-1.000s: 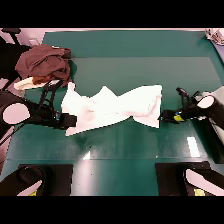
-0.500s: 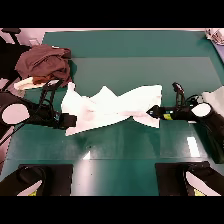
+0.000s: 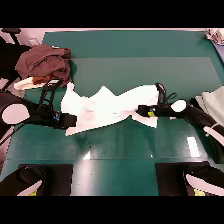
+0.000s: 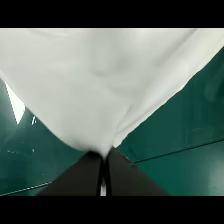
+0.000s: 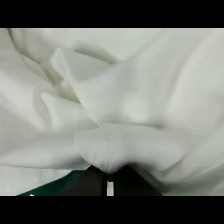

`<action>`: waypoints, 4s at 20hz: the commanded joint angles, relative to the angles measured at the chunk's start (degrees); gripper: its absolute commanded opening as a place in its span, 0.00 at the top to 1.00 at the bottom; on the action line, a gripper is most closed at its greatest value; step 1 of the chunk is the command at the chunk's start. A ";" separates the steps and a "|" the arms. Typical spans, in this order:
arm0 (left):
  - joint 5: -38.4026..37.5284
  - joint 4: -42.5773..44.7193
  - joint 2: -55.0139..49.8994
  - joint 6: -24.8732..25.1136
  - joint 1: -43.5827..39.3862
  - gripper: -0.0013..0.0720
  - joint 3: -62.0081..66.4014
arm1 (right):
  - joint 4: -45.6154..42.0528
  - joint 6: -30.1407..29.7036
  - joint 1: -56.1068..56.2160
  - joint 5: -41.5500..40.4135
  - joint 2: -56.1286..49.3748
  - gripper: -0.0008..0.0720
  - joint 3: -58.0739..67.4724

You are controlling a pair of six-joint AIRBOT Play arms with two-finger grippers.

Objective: Fold the shirts.

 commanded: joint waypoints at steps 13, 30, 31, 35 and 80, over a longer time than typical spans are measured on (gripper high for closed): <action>-5.68 -4.46 0.07 3.34 -0.22 0.95 0.70 | -8.57 -3.39 -24.79 36.02 25.75 0.96 11.43; -6.49 -4.11 10.23 1.90 -0.22 0.95 -4.55 | -17.11 0.00 -28.17 24.50 -4.04 0.24 19.21; -6.36 -4.15 10.23 1.88 -0.22 0.95 -5.33 | -17.99 -1.14 -29.70 26.80 -4.61 0.24 21.92; -6.21 -4.17 10.23 1.88 -0.22 0.95 -5.92 | -19.02 -1.03 -35.89 31.08 4.98 0.15 18.05; -6.97 4.07 10.14 -10.62 -0.15 0.95 59.54 | -23.93 6.71 -27.65 65.68 18.49 0.96 100.56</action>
